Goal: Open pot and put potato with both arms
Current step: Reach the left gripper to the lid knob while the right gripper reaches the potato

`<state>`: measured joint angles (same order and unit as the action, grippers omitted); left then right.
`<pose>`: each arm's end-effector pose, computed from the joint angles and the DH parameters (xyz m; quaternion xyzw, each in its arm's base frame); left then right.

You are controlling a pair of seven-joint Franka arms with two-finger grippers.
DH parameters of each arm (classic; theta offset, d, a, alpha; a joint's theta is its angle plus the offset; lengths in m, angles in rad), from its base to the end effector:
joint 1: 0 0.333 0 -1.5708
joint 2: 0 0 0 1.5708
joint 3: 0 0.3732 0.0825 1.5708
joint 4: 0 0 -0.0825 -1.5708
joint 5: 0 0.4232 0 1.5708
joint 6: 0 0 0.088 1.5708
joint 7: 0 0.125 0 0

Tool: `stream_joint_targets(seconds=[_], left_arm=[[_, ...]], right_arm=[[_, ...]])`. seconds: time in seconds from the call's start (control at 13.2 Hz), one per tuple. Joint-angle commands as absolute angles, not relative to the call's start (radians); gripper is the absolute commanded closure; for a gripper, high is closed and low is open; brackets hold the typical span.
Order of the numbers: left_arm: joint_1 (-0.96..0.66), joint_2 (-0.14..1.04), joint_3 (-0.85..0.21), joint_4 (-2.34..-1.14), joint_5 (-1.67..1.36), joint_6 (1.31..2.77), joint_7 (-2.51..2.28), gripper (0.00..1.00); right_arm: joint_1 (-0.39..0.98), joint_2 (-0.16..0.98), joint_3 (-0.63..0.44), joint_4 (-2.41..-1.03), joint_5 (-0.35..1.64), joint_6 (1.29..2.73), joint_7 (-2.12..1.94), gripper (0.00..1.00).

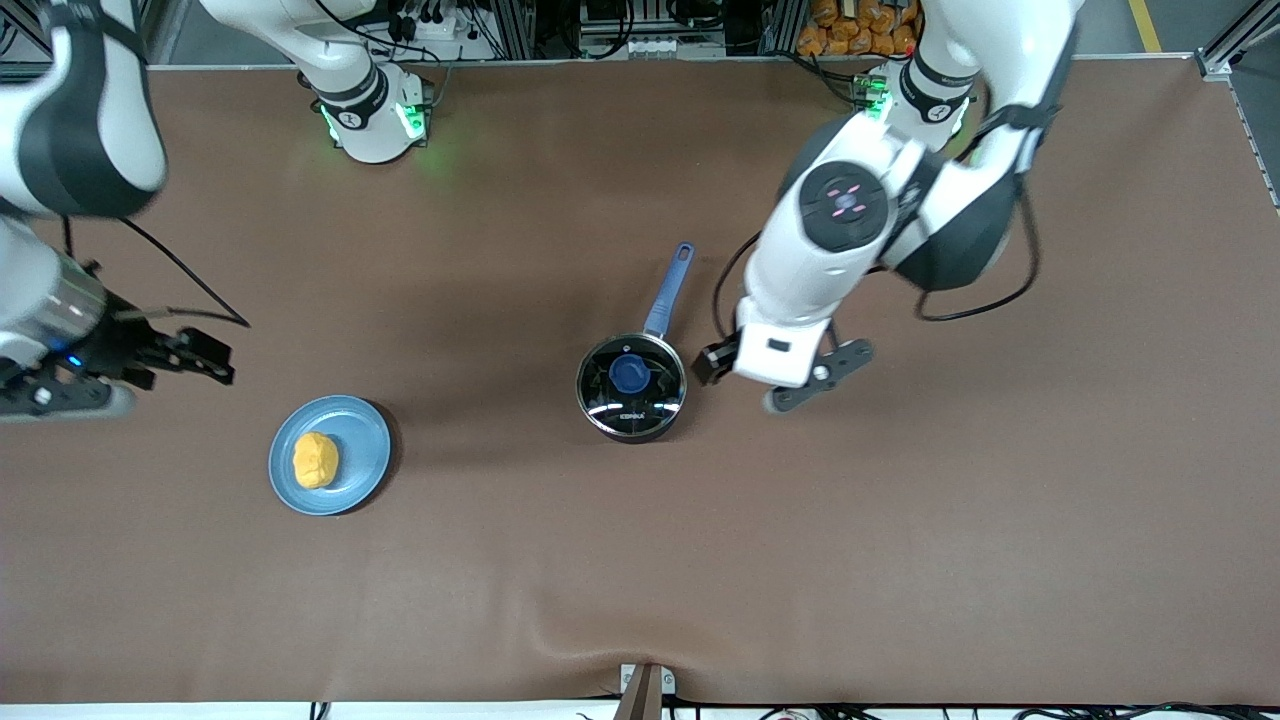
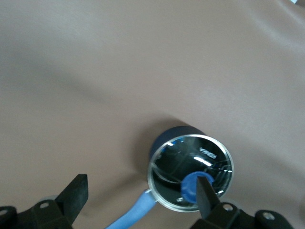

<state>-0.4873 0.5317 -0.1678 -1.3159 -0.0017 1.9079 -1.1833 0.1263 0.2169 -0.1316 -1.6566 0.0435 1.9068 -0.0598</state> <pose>0.6392 -0.4550 0.4615 0.9604 0.2732 -0.0136 0.0527 0.6813 0.0074 0.5114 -0.9996 -0.0222 -0.0178 0.0060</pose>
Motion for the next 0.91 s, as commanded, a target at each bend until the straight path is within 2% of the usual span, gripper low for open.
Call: stream_joint_targets(seconds=[0.0, 0.23, 0.38, 0.53, 0.83], left_arm=[[-0.555, 0.595, -0.132, -1.27, 0.012, 1.986, -1.268, 0.0], [-0.603, 0.653, -0.115, -1.27, 0.012, 2.017, -1.295, 0.0], [-0.661, 0.675, -0.066, -1.27, 0.012, 2.028, -1.307, 0.0], [-0.71, 0.696, -0.026, -1.269, 0.011, 2.066, -1.324, 0.0], [-0.729, 0.736, -0.021, -1.255, 0.011, 2.154, -1.376, 0.0]], right_arm=[[0.12, 0.291, -0.132, -1.69, 0.075, 2.001, -0.063, 0.0], [0.127, 0.345, -0.13, -1.784, 0.075, 2.152, -0.063, 0.0], [0.132, 0.379, -0.13, -1.834, 0.086, 2.235, -0.063, 0.0], [0.129, 0.416, -0.13, -1.85, 0.086, 2.298, -0.063, 0.0], [0.123, 0.497, -0.132, -1.852, 0.086, 2.437, -0.078, 0.0]])
